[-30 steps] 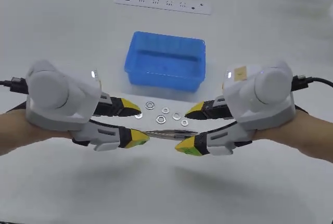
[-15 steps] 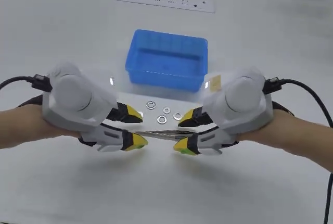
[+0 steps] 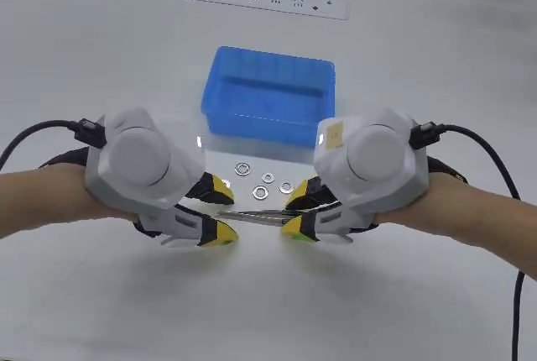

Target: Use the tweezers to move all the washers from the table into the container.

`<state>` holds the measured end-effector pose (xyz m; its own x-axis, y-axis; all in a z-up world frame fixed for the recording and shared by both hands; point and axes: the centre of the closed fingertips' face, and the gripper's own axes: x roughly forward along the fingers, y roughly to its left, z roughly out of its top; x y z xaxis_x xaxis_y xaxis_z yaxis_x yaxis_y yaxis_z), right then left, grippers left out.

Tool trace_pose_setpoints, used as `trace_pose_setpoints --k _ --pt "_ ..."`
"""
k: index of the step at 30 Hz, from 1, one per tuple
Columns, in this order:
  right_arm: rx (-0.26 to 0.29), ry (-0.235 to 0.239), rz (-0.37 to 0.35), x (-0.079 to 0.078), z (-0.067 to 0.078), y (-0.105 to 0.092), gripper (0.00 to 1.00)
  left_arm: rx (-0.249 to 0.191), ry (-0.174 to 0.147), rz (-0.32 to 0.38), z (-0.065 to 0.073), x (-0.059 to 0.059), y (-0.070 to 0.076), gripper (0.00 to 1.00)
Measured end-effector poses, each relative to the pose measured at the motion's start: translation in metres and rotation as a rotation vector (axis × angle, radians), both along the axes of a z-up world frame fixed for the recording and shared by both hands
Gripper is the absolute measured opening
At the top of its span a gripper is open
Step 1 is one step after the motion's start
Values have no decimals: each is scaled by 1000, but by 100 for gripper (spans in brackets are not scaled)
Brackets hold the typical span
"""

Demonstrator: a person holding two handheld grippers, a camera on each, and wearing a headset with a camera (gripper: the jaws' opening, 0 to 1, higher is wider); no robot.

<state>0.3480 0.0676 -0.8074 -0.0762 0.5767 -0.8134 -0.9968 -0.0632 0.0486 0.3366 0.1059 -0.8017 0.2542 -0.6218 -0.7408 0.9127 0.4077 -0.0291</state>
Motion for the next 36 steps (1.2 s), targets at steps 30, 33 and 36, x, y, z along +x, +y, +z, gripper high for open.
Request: trace_pose_setpoints --k 30,33,36 --pt "-23 -78 78 2 -1 0 8 58 -75 -95 -2 7 -1 5" --pt "-8 -85 89 2 -1 -1 8 60 -70 -82 -1 4 -2 4" --pt "4 -97 97 1 -1 -1 8 68 -68 -81 0 2 -3 4"
